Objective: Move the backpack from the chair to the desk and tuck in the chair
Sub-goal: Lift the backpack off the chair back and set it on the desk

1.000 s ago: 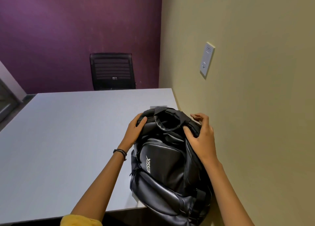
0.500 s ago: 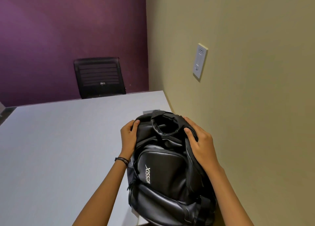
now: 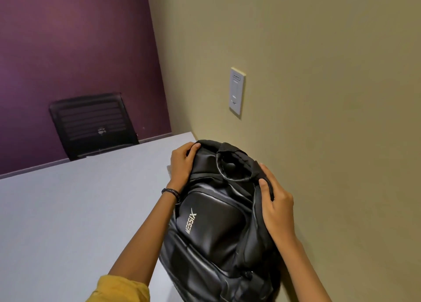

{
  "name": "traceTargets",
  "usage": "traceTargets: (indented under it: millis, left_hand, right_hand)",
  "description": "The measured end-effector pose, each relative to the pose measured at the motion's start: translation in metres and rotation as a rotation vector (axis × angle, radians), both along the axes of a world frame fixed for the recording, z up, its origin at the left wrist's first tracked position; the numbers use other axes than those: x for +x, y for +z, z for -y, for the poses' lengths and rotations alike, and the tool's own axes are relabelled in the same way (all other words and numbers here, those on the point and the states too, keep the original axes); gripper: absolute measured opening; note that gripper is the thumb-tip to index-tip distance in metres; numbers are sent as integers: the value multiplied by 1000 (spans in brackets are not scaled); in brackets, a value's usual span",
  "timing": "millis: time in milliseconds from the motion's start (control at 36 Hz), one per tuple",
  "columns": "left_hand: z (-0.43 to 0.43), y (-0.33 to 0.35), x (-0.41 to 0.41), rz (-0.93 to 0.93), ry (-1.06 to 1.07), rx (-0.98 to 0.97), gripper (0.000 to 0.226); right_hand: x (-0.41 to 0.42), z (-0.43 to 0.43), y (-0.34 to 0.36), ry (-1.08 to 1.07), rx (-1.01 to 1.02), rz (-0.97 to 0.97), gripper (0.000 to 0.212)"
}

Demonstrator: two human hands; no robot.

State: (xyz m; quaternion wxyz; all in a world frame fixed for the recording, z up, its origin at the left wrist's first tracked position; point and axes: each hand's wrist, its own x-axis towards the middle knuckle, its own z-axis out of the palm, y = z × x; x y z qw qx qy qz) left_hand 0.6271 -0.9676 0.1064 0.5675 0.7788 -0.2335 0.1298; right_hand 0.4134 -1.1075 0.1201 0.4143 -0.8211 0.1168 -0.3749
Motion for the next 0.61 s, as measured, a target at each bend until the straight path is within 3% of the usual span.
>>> traceTargets:
  millis: [306,611]
  left_hand:
    - [62,20,25,106,-195,77,22]
    - [38,-40,30,-155,-143,-93,24]
  right_hand:
    - [-10,2,-12,-145,41,73,44]
    - [21,-19,-20,-93,-56,-61,43]
